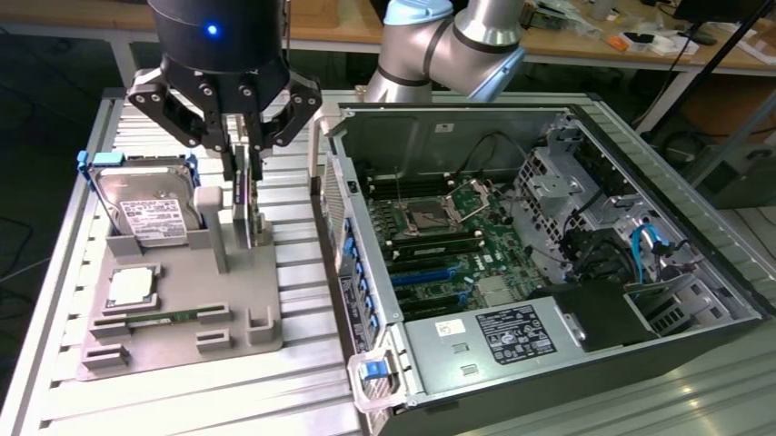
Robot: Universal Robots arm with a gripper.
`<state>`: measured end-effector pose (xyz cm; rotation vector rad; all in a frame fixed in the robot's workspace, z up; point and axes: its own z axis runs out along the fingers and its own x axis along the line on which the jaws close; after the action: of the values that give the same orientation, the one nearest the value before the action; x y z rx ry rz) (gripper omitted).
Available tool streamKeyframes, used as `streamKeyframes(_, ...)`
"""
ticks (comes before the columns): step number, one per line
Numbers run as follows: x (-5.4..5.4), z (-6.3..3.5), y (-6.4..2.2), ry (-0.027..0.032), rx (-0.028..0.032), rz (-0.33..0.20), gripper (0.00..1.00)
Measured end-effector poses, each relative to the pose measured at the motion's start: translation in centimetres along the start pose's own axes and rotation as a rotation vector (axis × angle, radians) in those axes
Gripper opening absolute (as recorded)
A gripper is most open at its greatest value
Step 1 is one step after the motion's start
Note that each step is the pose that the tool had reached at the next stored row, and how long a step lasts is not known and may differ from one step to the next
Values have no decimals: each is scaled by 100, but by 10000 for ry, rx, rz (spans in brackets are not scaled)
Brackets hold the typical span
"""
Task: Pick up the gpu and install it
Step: 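Pick up the gpu and move the gpu toward the slot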
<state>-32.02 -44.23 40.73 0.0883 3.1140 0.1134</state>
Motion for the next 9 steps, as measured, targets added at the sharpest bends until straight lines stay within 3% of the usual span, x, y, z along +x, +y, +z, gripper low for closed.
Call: streamKeyframes(9, 0, -17, 1, 0, 0, 0, 27)
